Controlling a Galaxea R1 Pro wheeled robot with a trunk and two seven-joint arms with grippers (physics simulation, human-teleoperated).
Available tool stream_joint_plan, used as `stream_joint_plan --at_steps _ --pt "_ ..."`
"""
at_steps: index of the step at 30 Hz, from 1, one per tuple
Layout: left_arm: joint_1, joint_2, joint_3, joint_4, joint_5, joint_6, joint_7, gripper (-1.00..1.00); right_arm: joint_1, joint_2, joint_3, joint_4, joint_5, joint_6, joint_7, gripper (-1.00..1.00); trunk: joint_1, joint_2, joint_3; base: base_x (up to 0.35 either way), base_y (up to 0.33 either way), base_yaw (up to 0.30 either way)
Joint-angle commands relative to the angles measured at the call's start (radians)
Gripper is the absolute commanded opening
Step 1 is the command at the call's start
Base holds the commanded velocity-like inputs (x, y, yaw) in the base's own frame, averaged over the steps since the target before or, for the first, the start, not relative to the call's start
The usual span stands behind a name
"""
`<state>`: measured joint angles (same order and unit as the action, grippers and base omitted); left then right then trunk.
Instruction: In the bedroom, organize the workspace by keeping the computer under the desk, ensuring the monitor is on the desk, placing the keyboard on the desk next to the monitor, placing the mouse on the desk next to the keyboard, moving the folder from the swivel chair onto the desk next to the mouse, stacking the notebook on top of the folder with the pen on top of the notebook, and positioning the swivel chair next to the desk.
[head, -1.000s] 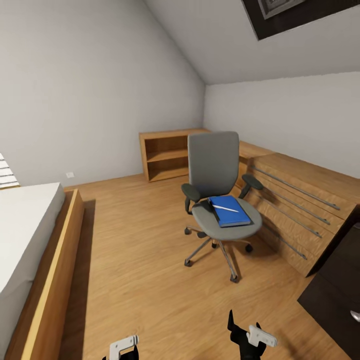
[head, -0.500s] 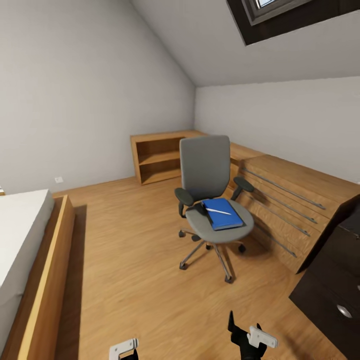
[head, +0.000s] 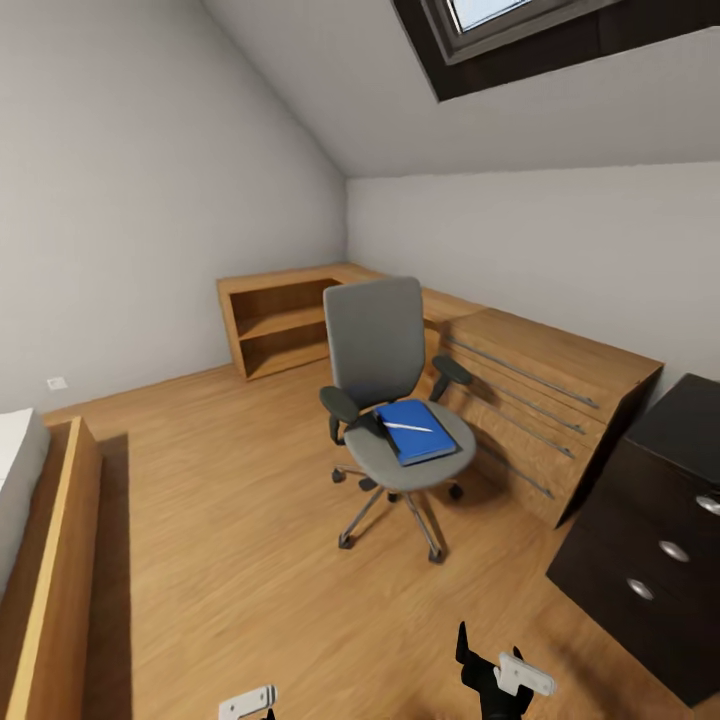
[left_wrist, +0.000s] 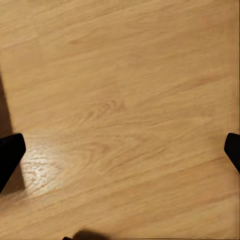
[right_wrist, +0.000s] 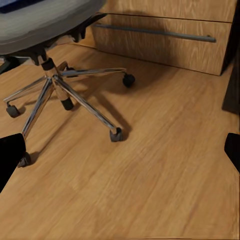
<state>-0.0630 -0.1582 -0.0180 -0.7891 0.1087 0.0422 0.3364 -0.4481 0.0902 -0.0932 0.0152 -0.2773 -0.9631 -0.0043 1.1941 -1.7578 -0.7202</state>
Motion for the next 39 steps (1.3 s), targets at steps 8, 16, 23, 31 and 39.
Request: stream_joint_plan --at_steps 8,16,23,31,39 --pt "0.0 0.0 0.001 -0.001 0.011 0.003 0.004 1.0 -0.001 -0.002 -0.009 0.002 0.006 -0.003 0.0 1.0 -0.031 0.056 0.024 -0.24 0.144 -0.299" --pt "0.0 0.002 0.004 -0.001 0.012 0.001 0.005 1.0 -0.001 -0.004 -0.01 0.002 0.006 -0.004 0.0 1.0 -0.062 0.112 0.049 -0.282 0.192 -0.3" --pt "0.0 0.002 0.006 -0.001 0.019 -0.011 0.005 1.0 0.0 -0.004 -0.01 0.002 0.006 -0.004 0.0 1.0 -0.062 0.112 0.049 -0.284 0.2 -0.3" --pt "0.0 0.002 0.004 -0.001 0.019 -0.049 0.006 1.0 0.0 -0.003 -0.01 0.002 0.006 -0.003 0.001 1.0 -0.062 0.112 0.049 -0.284 0.202 -0.3" --pt "0.0 0.0 0.001 -0.001 0.018 -0.05 0.011 1.0 0.0 0.001 -0.01 0.002 0.006 0.002 -0.003 1.0 -0.092 0.168 0.074 -0.259 0.177 -0.209"
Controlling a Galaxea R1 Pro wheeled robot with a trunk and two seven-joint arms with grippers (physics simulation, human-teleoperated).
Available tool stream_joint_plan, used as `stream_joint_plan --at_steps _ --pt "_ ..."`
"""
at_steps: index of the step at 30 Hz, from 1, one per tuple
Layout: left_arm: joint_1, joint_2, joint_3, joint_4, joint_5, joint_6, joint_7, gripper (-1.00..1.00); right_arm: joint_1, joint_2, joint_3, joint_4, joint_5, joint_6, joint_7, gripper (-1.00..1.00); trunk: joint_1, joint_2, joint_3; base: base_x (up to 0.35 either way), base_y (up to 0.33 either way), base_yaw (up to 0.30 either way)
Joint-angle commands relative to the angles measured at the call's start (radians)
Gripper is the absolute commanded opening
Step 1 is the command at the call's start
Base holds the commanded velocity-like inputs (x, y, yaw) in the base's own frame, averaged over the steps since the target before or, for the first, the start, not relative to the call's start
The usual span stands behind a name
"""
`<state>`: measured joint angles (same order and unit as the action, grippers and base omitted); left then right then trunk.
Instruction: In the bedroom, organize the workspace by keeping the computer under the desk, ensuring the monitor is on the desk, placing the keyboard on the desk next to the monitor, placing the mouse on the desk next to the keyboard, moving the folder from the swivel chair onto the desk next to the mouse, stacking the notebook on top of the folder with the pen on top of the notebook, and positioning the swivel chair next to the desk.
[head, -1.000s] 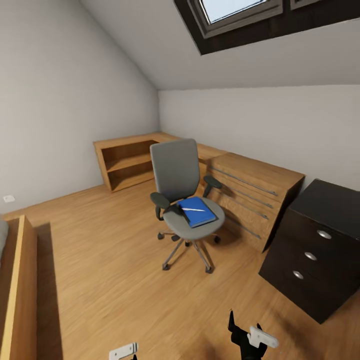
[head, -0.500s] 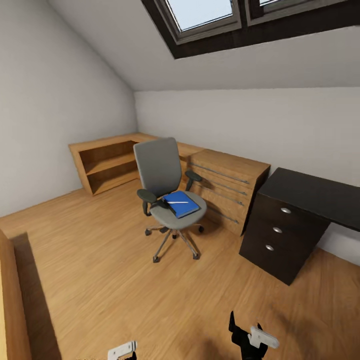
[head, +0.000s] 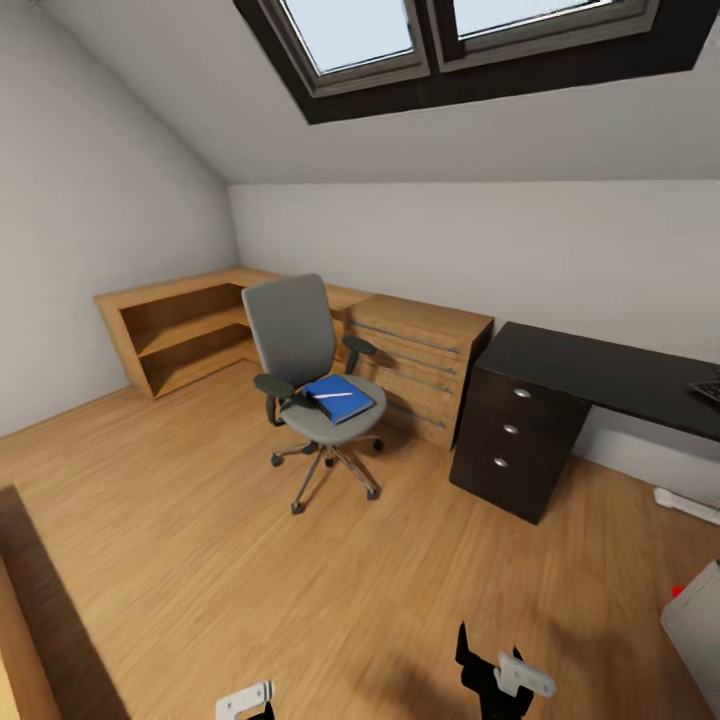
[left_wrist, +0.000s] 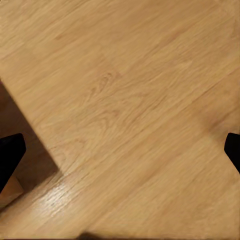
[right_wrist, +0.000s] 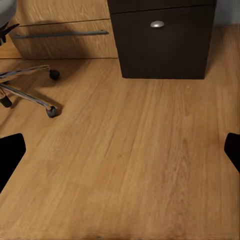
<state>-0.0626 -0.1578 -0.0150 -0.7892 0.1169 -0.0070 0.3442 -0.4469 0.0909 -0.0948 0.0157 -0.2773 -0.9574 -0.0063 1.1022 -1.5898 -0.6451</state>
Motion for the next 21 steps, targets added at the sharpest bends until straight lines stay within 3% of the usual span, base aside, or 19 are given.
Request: stream_joint_plan --at_steps 1,10,21 --pt "0.0 0.0 -0.002 -0.001 0.01 -0.001 0.003 1.0 -0.001 0.001 -0.007 0.002 0.006 0.003 -0.001 1.0 -0.004 0.007 0.002 -0.092 0.057 -0.032" --pt "0.0 0.0 -0.003 0.027 0.01 -0.001 0.004 1.0 -0.001 0.0 -0.007 0.001 0.006 0.129 0.001 1.0 -0.039 0.07 0.031 -0.017 0.011 -0.006" --pt "0.0 0.001 -0.005 0.033 0.01 -0.001 0.004 1.0 -0.001 -0.005 -0.008 0.001 0.006 0.133 -0.001 1.0 -0.081 0.147 0.065 0.0 0.0 0.0"
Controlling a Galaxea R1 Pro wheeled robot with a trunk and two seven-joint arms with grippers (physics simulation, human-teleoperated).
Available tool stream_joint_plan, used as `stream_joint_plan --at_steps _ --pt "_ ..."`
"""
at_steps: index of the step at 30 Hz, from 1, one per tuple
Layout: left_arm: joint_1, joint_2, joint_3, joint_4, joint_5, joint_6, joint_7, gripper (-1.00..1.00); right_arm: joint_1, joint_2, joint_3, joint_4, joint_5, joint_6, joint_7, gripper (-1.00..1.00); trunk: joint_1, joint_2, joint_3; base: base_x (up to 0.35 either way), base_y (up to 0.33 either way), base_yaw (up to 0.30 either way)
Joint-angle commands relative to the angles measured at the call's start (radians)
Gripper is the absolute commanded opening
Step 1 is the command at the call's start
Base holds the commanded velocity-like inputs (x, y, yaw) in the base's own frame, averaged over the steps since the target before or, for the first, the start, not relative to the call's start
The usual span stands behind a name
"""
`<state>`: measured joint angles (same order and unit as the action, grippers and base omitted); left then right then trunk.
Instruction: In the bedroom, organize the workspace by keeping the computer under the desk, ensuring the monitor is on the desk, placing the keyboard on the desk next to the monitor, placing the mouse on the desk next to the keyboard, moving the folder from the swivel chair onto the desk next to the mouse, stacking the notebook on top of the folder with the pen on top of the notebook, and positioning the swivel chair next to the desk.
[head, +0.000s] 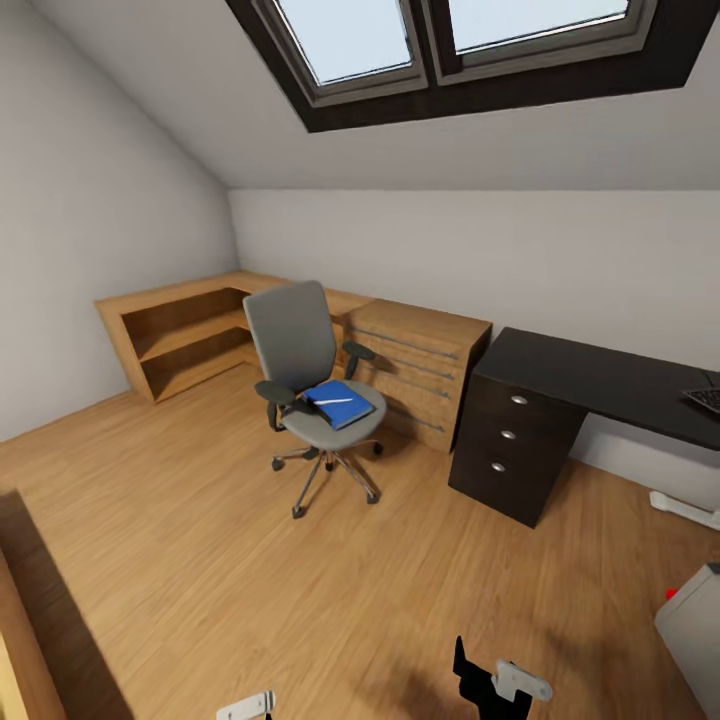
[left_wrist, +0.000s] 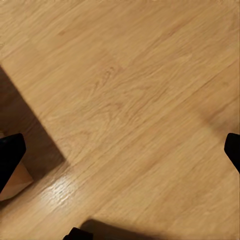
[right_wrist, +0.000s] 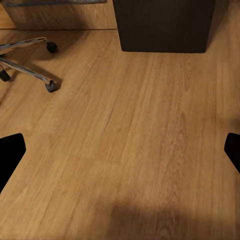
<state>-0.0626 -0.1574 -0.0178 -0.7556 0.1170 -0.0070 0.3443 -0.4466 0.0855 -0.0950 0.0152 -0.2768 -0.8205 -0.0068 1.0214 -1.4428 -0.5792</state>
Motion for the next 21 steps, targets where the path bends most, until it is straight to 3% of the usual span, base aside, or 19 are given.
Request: stream_joint_plan --at_steps 1,21 --pt "0.0 0.0 -0.002 -0.001 0.01 -0.001 0.004 1.0 0.0 0.0 -0.008 0.002 0.006 -0.005 0.0 1.0 -0.004 0.007 0.002 0.0 0.0 0.0" --pt "0.0 -0.001 -0.002 -0.001 0.01 0.0 0.004 1.0 0.022 0.0 -0.006 0.002 0.014 -0.013 0.002 1.0 -0.081 0.147 0.065 0.0 0.0 0.0"
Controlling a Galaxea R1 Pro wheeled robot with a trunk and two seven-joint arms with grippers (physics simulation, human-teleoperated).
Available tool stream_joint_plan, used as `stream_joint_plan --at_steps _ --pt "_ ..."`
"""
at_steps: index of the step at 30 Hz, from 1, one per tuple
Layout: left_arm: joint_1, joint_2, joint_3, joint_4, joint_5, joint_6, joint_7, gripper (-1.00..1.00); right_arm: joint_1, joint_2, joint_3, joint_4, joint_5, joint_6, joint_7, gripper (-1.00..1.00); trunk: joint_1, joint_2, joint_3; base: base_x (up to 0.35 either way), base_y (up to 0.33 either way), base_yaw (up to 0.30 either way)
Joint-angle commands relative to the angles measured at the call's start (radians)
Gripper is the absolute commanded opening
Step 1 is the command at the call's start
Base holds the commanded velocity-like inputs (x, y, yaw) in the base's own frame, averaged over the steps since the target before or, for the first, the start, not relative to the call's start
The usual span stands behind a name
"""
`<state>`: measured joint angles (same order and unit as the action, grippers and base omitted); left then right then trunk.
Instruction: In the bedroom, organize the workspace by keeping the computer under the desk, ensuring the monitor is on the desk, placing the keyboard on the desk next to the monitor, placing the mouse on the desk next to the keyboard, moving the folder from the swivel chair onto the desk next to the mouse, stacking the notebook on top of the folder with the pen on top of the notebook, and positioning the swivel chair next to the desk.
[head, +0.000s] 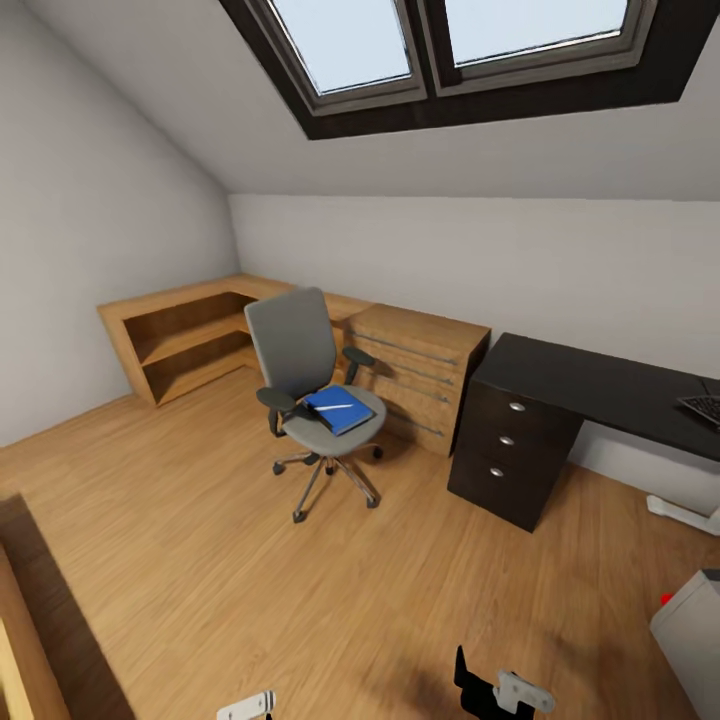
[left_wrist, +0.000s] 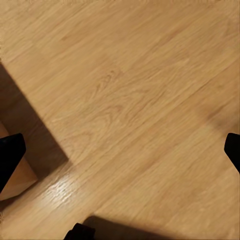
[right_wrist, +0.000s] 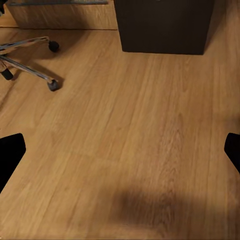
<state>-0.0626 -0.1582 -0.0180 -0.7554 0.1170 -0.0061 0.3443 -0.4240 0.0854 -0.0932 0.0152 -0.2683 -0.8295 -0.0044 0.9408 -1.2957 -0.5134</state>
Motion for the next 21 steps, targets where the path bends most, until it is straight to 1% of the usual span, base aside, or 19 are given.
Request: stream_joint_plan --at_steps 1,7,21 --pt "0.0 0.0 -0.002 -0.001 0.01 -0.001 0.004 1.0 -0.001 0.0 -0.008 0.002 0.009 -0.004 0.0 1.0 -0.004 0.007 0.002 0.0 0.0 0.0" --pt "0.0 0.0 -0.002 -0.001 0.01 -0.001 0.004 1.0 0.011 0.0 -0.008 0.001 0.011 -0.004 -0.001 1.0 -0.027 0.049 0.021 0.0 0.0 0.0" --pt "0.0 0.001 -0.002 0.001 0.01 -0.001 0.004 1.0 0.014 -0.001 -0.008 0.002 0.012 -0.003 -0.002 1.0 -0.081 0.147 0.065 0.0 0.0 0.0"
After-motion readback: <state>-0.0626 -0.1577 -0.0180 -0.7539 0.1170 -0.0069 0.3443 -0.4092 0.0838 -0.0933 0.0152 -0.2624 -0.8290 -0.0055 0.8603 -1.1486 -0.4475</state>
